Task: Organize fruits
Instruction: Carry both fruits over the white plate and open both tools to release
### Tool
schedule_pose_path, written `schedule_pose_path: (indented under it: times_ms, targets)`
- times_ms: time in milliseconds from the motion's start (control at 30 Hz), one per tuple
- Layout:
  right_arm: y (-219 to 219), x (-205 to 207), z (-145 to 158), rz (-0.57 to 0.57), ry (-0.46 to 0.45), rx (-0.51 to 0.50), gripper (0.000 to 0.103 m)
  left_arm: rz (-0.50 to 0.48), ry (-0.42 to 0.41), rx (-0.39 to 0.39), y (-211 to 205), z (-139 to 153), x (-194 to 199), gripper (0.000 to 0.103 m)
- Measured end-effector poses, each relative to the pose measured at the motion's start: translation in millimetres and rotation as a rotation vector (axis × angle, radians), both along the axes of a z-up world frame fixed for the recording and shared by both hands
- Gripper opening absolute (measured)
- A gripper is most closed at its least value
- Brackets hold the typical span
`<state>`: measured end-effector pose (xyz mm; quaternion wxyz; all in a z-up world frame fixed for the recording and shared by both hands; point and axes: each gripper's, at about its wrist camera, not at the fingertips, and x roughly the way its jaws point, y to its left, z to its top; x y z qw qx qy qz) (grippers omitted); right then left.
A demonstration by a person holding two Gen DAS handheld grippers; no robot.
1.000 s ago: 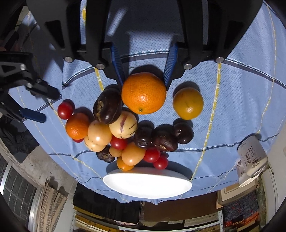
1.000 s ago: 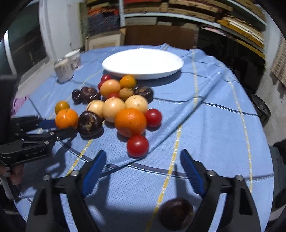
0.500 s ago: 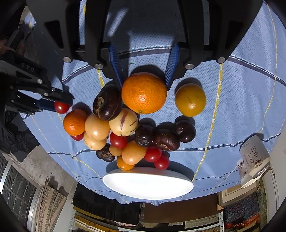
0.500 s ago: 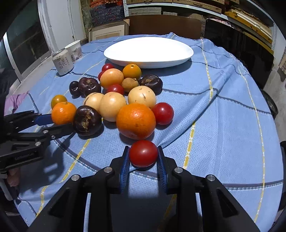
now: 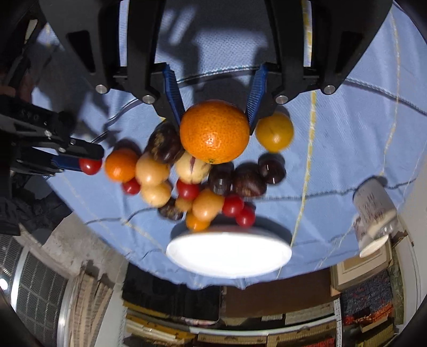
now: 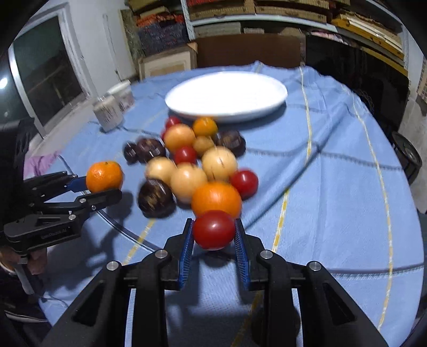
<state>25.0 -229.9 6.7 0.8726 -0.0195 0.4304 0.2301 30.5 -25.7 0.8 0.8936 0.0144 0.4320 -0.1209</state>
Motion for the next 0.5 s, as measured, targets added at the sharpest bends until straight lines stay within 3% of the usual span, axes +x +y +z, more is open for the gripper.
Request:
schedule_pose_path:
  times_ms: [167, 267, 500]
  targets:
    - [12.6, 38.9, 33.0, 0.019, -0.073, -0.008, 0.03, -0.014, -0.05, -0.01, 3.8, 36.5, 38.2, 0.044]
    - [24.1, 80.2, 43.0, 0.009, -0.111, -0.024, 0.03, -0.01, -0.049, -0.004, 0.8, 47.2, 88.5, 0.044]
    - [44.0, 173.9, 10.8, -0.002, -0.034, -0.053, 0.03, 0.04, 0.088, -0.014, -1.8, 14.8, 201.8, 0.044]
